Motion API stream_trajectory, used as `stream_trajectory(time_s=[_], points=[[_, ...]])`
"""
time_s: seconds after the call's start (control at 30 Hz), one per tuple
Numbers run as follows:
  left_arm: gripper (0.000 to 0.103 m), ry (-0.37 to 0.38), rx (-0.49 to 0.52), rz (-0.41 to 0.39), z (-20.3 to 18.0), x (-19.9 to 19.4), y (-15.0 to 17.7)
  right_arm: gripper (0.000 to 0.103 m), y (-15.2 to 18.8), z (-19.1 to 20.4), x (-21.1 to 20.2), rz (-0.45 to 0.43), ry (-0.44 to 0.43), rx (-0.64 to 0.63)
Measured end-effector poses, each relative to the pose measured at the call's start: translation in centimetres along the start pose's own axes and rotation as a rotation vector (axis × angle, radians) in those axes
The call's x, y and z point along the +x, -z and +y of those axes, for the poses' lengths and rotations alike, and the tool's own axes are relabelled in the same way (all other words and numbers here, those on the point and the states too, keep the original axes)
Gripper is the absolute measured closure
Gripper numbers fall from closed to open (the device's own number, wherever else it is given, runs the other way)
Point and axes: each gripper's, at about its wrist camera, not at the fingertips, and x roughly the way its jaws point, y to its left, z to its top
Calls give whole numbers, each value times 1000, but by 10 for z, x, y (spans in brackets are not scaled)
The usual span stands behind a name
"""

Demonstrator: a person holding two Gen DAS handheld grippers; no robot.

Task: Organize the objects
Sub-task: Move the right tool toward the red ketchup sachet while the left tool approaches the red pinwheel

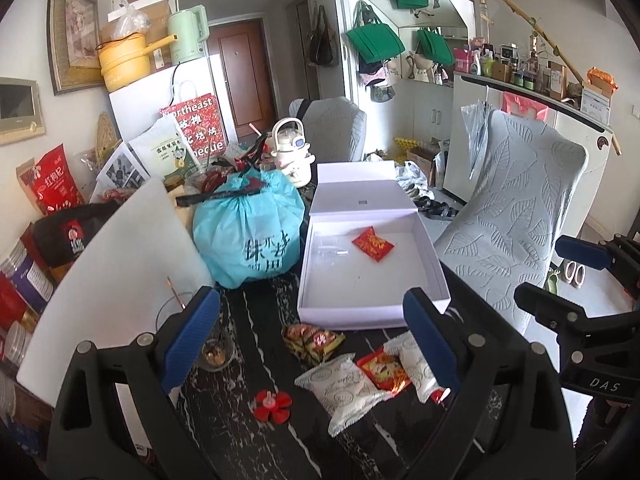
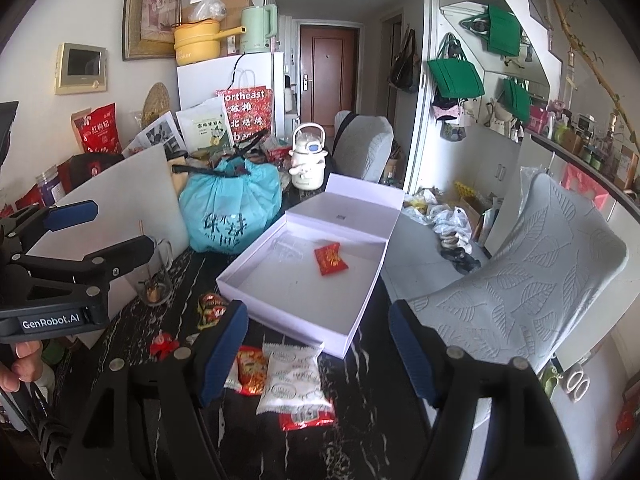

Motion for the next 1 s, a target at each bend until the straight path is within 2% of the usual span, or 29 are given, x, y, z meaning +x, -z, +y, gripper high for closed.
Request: stream_trajectory(time_s=[0.47, 1.0], points=[[10, 5, -9, 86, 0, 17, 51, 29, 53, 6, 23, 80, -12, 40], [10, 22, -22, 182, 4, 52, 91, 29, 88, 13, 60, 128, -41, 44]])
